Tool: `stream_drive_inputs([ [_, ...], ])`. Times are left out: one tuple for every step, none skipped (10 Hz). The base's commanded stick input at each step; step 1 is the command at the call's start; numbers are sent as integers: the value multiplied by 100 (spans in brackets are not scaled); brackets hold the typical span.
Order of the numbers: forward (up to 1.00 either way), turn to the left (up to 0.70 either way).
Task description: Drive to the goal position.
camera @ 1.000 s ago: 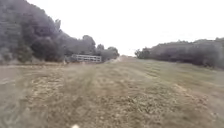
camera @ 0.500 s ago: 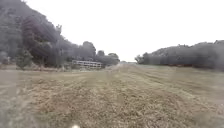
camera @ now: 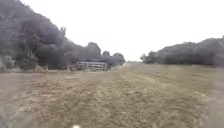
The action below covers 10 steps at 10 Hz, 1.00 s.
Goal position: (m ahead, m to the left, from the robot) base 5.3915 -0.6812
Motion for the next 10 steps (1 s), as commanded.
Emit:
stream_drive_inputs([
  [60,-8],
  [60,-2],
  [60,0],
  [60,-1],
  [60,-7],
  [60,-10],
  [60,-10],
  [60,-10],
  [60,-10],
  [60,-10],
])
